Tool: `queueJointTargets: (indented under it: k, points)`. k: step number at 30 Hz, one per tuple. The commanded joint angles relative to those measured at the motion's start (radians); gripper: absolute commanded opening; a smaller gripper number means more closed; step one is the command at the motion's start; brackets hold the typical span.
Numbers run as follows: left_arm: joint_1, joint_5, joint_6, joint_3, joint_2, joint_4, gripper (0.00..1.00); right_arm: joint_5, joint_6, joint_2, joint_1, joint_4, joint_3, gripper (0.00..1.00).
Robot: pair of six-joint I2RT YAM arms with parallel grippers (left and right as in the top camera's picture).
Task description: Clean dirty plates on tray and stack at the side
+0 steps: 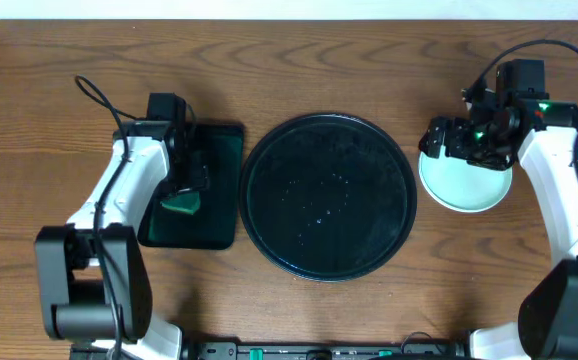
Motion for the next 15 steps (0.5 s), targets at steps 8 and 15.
queueJointTargets:
  k: [8,15]
  points:
    - [-0.002,0.002,-0.119,0.09,-0.358,-0.028,0.76,-0.031,-0.118,-0.351,0.055,-0.054,0.016,0.99]
    - [-0.002,0.002,-0.119,0.089,-0.368,-0.028,0.77,-0.102,-0.099,-0.572,0.055,-0.163,0.016,0.99]
